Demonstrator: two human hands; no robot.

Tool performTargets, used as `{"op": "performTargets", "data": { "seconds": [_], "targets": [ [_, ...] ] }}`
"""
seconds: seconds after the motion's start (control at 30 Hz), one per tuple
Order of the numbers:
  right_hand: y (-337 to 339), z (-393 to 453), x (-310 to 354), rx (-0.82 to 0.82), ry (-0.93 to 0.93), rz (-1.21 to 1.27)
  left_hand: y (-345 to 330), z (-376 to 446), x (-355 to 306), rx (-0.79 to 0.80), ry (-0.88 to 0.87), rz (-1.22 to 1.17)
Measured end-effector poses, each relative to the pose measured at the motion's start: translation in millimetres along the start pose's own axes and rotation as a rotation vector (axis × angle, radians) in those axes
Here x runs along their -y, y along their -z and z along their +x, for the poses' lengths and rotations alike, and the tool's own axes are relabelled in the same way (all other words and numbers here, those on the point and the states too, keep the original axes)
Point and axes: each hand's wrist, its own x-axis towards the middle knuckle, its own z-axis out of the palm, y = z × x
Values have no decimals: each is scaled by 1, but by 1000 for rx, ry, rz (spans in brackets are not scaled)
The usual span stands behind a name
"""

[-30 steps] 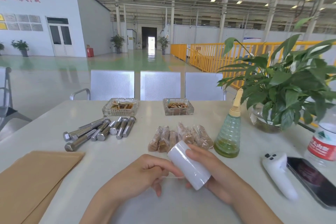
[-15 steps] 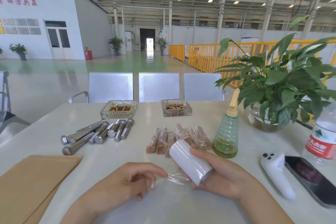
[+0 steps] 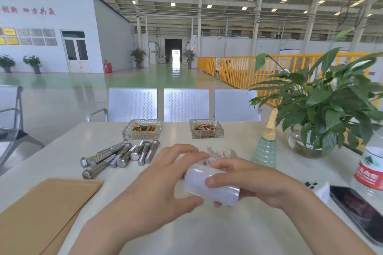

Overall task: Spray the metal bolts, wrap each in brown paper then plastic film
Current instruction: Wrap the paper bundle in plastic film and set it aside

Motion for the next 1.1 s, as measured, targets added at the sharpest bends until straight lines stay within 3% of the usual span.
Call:
{"op": "performTargets", "data": {
  "seconds": [0.1,0.23,0.43,0.57,0.7,0.9,1.03,1.1],
  "targets": [
    [-2,-8,15,141,40,-24,5,18,-22,130,-20,-6],
    [8,-16,10,213,60,150,15,20,-23,53,130,-139],
    [0,-15,-7,123,104,111,4,11,-16,-20,387,-513],
    [-12,-13,-11,23,18,-45,-11,6,-12,-70,485,-593],
    [-16,-8,-20,-85,-64,-36,-19,7,-8,-77,512,-638],
    [-19,-3,-34,-93,-92,-75,-11,0,-6,42,392,-678],
    [-19,1,-49,-43,19,-21,-6,-3,-1,59,382,-724],
    [-23,3,-56,-37,91,105,-8,-4,3,-1,468,-749]
  ]
}}
